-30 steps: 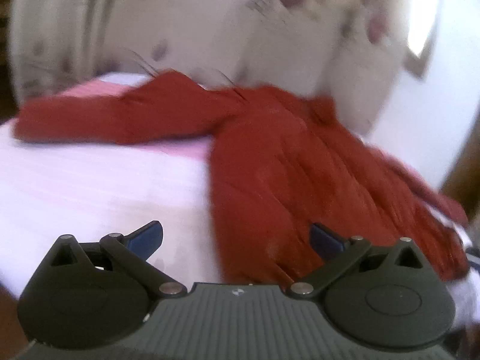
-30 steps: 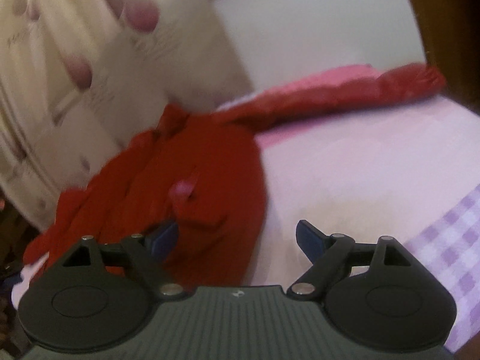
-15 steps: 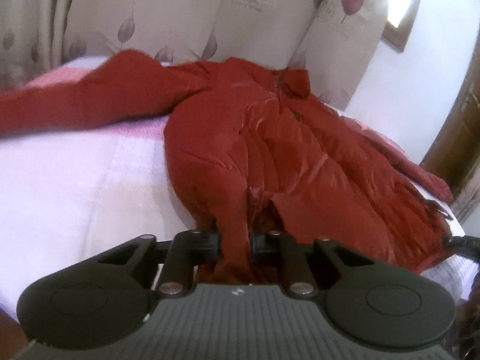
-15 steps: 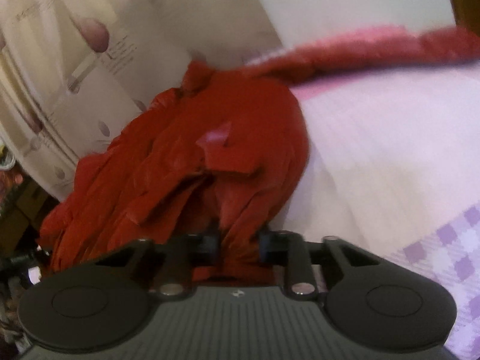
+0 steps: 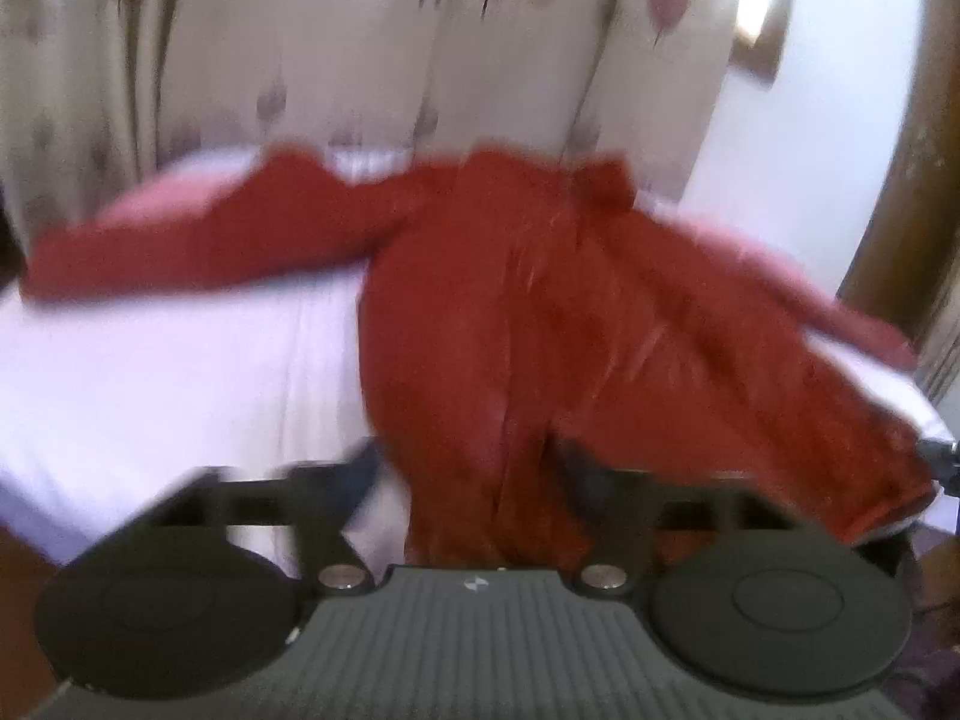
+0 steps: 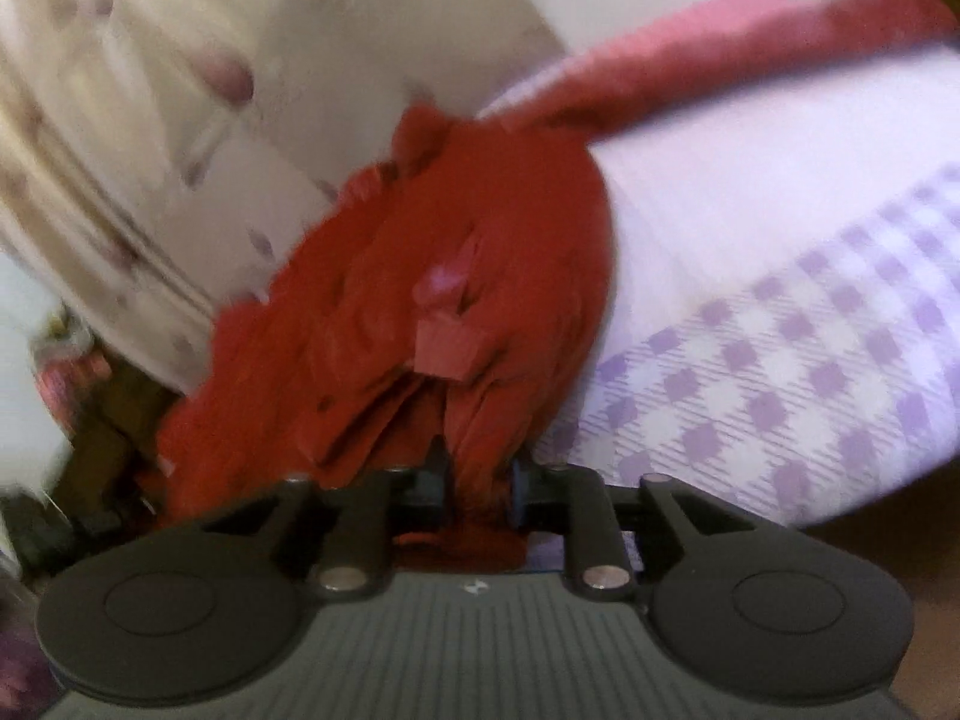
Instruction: Fold large clothes
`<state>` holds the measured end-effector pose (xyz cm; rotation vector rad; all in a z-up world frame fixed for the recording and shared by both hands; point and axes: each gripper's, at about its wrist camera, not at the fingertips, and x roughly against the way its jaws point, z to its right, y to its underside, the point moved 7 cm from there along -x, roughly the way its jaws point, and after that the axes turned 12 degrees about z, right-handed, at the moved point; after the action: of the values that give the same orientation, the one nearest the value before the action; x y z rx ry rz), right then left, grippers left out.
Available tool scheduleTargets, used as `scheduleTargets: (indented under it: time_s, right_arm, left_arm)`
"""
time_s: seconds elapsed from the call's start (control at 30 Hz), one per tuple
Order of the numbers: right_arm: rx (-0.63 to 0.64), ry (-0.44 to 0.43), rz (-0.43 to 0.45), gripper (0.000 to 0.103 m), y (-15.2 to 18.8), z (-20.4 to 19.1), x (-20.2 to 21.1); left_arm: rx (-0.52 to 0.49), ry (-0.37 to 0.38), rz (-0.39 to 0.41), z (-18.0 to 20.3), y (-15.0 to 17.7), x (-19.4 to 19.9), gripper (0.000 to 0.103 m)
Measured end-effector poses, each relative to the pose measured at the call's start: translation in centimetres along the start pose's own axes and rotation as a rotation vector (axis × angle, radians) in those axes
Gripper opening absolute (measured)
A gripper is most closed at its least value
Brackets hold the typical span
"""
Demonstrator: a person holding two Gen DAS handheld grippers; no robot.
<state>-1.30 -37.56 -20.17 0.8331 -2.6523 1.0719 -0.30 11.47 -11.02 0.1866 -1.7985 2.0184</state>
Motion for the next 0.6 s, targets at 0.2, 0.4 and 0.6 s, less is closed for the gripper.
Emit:
scheduleTargets:
  time_s: [0.2,0.4,0.6]
  right_arm:
    - [-0.143,0.084,0.374,0.086,-8.5,5.4,5.3]
    - [-0.281,0.235,0.501,0.086,-16.6,14.9,3.8]
    - [-0.436,0.339,0.549,0.086,-21.6,23.0,0.8]
  left_arm:
    - [-0.046,0.017,0.222,2.5,-5.5,1.2,0.103]
    - [0.014,0.025,0.248,5.7,-7.7,-5.3,0.103]
    - [0.099,-0.003,0.220,7.5,-8.0,-12.1,0.103]
